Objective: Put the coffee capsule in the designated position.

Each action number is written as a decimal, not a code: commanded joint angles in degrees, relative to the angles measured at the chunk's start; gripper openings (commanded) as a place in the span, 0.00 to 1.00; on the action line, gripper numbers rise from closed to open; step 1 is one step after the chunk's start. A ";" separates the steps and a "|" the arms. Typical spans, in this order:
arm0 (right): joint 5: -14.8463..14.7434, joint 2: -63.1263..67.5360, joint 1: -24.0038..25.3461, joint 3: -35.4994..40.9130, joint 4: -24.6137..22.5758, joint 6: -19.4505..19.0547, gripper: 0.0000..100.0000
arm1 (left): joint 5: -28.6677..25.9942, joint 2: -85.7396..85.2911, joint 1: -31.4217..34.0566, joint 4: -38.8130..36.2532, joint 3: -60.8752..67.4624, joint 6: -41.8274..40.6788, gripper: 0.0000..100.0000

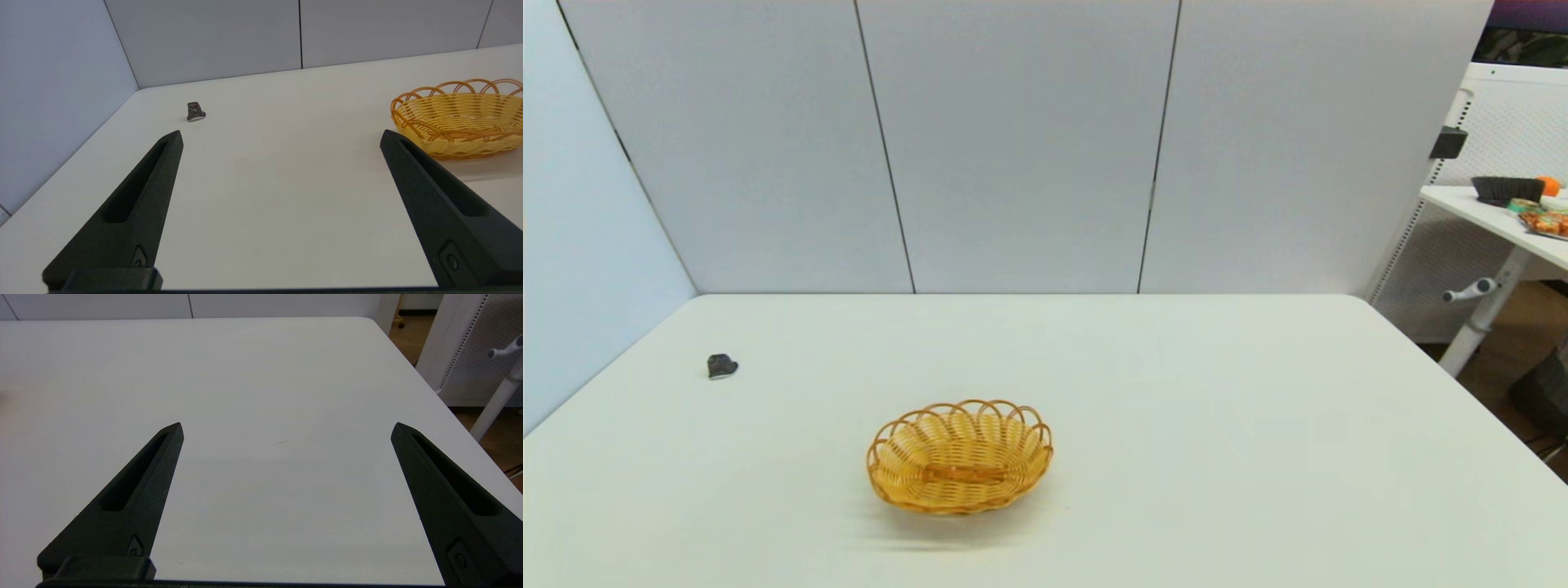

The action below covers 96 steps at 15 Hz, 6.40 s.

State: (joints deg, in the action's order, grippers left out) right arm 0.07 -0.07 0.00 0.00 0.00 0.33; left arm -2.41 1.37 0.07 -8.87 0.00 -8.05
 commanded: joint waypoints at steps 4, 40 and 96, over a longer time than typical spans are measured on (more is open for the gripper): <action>0.01 0.07 0.00 0.00 0.00 0.02 1.00 | 0.39 16.48 0.01 -3.34 -6.42 -0.39 1.00; 0.01 0.07 0.00 -0.09 0.00 0.02 1.00 | 0.30 115.00 15.31 38.32 -97.03 4.09 1.00; 0.01 0.07 0.00 0.00 0.00 0.73 1.00 | 0.04 109.64 2.48 42.62 -108.19 -4.87 0.00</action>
State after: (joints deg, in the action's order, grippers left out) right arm 0.07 -0.07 0.00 -0.02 0.00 1.05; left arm -1.62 116.09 6.50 33.49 -108.15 -12.23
